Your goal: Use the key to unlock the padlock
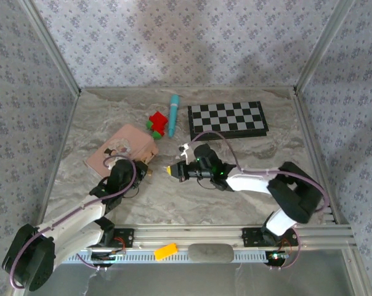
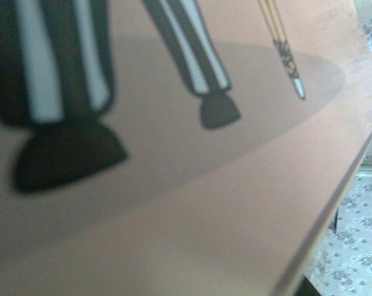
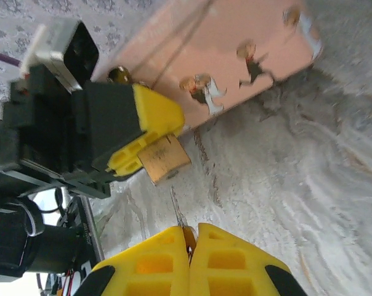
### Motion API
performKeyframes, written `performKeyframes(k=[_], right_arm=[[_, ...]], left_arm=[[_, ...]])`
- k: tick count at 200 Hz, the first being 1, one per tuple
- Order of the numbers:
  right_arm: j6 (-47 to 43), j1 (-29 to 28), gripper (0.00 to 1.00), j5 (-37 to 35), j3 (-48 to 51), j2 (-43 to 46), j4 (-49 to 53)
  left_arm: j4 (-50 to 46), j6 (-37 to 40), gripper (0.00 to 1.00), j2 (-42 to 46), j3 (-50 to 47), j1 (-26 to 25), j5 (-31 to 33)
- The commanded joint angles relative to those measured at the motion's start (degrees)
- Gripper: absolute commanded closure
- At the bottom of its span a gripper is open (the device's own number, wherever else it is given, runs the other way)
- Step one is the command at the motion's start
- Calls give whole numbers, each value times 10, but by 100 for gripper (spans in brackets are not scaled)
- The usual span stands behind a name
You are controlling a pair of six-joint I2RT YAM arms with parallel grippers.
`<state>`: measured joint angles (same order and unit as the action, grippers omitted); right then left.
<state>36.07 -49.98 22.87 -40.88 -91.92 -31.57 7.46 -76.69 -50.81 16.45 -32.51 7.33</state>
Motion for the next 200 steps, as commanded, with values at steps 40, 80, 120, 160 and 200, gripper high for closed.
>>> performKeyframes(k=[40, 80, 120, 160, 200], right_arm=[[104, -1, 100, 57, -3, -96, -152], [93, 18, 100, 41, 14, -84, -132], [67, 35, 100, 32, 22, -56, -95], [44, 37, 100, 19, 20, -34, -63], [26, 37, 100, 10, 21, -20, -41]], left_arm=[[87, -28, 100, 0, 7, 11, 1], [-5, 91, 100, -15, 27, 10, 49], [-20, 160, 100, -46, 33, 11, 77], [-24, 157, 100, -79, 30, 10, 90], [-16, 157, 79, -86, 14, 10, 106]])
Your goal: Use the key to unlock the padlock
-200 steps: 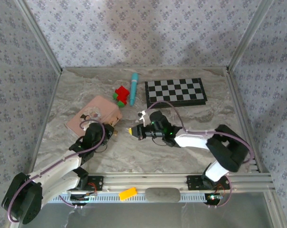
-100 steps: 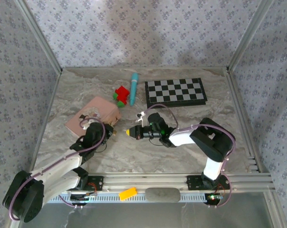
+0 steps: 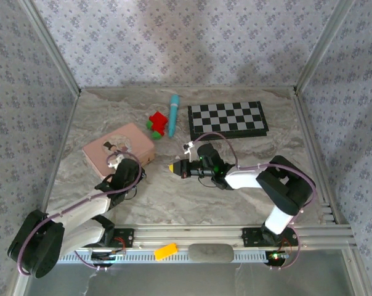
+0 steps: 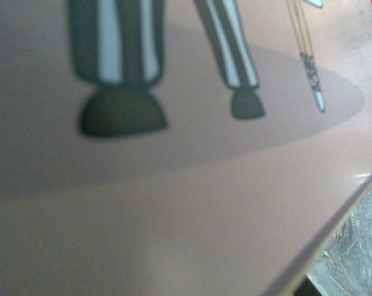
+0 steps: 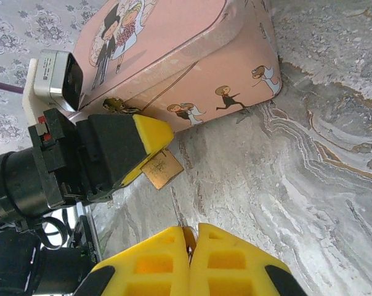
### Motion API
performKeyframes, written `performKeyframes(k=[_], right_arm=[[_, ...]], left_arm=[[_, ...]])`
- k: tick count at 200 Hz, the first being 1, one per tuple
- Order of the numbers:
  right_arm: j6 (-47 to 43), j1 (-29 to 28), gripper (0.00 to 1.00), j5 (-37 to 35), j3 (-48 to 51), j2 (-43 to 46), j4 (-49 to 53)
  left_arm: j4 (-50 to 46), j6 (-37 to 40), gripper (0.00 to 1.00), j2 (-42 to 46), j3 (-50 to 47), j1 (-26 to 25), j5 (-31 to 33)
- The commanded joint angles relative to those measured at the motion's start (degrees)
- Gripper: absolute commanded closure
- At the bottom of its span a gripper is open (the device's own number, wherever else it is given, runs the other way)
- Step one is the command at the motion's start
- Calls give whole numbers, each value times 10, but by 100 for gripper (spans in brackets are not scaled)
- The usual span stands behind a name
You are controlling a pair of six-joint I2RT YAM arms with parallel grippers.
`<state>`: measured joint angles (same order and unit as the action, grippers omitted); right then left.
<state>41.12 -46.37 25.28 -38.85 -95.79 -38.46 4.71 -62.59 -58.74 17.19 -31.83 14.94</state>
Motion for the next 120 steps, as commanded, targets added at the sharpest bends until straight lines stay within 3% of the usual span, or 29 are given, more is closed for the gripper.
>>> performKeyframes(k=[1, 11, 31, 70, 120], right_arm=[[-26, 1, 100, -14, 0, 19, 29], [-31, 1, 100, -17, 0, 23, 35], [-41, 0, 100, -23, 0, 31, 47], [-46, -1, 100, -30, 3, 45, 55], [-46, -4, 100, -34, 10, 52, 50]], left_arm=[[12, 16, 78, -7, 7, 2, 30], [14, 14, 63, -11, 6, 2, 22], [14, 7, 49, -10, 1, 2, 15], [-18, -30, 39, 4, -9, -3, 18], [-46, -105, 35, -29, -12, -94, 102]])
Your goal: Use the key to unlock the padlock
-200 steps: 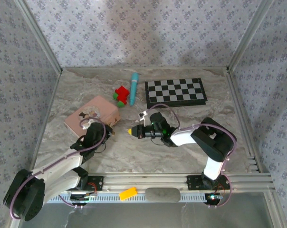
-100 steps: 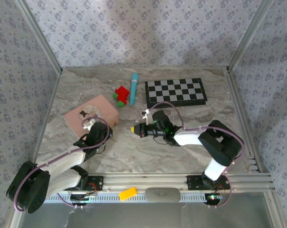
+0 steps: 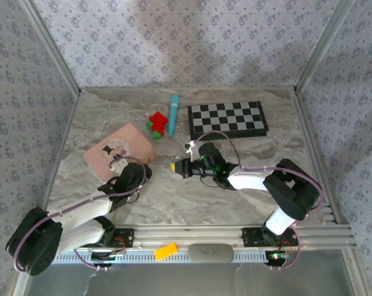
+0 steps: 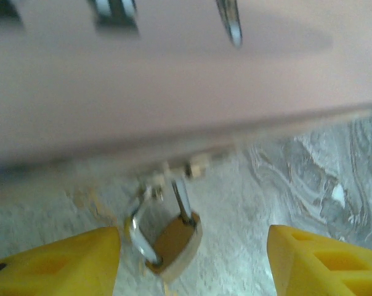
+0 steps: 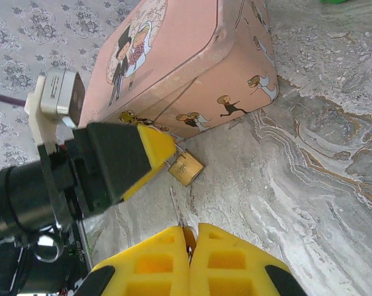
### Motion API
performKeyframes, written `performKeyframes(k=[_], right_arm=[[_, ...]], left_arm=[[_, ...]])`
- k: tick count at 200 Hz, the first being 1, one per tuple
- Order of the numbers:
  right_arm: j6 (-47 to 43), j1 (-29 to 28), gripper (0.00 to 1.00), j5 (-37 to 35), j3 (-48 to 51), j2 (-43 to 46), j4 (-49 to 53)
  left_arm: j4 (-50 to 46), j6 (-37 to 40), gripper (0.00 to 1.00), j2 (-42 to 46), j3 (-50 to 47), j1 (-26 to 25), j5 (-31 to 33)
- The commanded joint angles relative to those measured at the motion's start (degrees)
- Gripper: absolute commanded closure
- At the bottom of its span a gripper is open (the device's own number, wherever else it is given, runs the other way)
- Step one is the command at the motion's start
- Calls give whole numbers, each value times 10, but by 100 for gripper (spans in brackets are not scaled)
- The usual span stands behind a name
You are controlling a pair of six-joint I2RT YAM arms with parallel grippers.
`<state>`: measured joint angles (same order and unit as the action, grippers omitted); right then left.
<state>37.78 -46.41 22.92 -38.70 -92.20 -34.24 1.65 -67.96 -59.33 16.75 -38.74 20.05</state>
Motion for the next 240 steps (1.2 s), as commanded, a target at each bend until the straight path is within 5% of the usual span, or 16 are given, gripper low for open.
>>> performKeyframes(k=[1, 60, 122, 183, 240], right_arm=[[-13, -3, 100, -10, 8, 17, 7], [-13, -4, 100, -16, 18, 32, 7], [-13, -1, 100, -29, 32, 51, 19], [-34, 2, 100, -31, 30, 55, 29], [-33, 2, 100, -24, 25, 45, 29]], left_arm=[[-14, -52, 35, -25, -8, -26, 51], [33, -21, 41, -145, 44, -33, 125], [59, -31, 63, -271, 92, -31, 93], [58, -22, 90, -265, 94, -21, 88], [57, 1, 100, -196, 78, -13, 69]])
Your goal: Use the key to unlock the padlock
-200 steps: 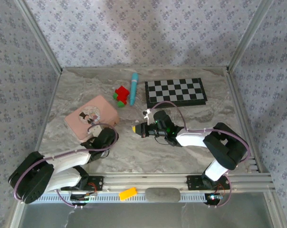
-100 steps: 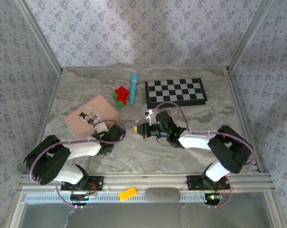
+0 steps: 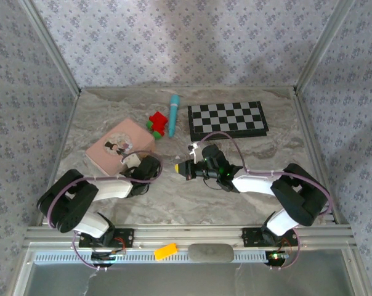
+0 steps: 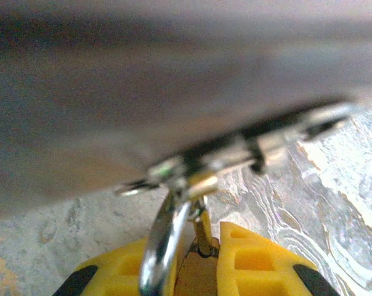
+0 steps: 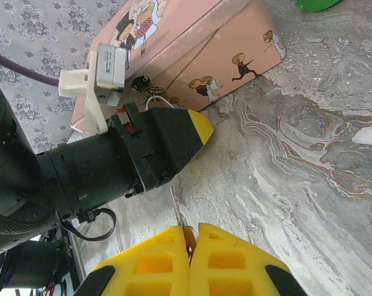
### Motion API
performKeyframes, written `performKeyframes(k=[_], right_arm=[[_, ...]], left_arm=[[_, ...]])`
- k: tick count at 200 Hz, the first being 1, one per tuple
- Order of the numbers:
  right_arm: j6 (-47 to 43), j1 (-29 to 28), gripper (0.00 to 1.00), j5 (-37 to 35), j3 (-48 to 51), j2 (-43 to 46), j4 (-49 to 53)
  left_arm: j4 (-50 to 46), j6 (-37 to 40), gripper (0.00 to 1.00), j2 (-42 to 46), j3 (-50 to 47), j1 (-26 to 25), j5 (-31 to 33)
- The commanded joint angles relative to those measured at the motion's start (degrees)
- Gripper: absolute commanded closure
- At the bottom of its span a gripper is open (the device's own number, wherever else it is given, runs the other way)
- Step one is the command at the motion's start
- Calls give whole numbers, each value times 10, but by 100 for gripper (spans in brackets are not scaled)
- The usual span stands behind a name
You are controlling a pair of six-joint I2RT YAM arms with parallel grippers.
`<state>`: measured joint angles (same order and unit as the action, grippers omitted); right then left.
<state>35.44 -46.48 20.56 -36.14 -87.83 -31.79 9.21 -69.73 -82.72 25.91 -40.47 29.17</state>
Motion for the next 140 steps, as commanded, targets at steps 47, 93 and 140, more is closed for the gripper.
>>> performKeyframes(k=[47, 93, 140], right_arm=[[-3, 0, 100, 10, -8, -13, -5], [32, -15, 100, 33, -20, -55, -53], [79, -34, 100, 52, -44, -119, -123]], left_arm=[[26, -5, 100, 129, -71, 27, -50], [26, -67, 100, 223, -103, 46, -80], [34, -134, 100, 290, -124, 55, -98]])
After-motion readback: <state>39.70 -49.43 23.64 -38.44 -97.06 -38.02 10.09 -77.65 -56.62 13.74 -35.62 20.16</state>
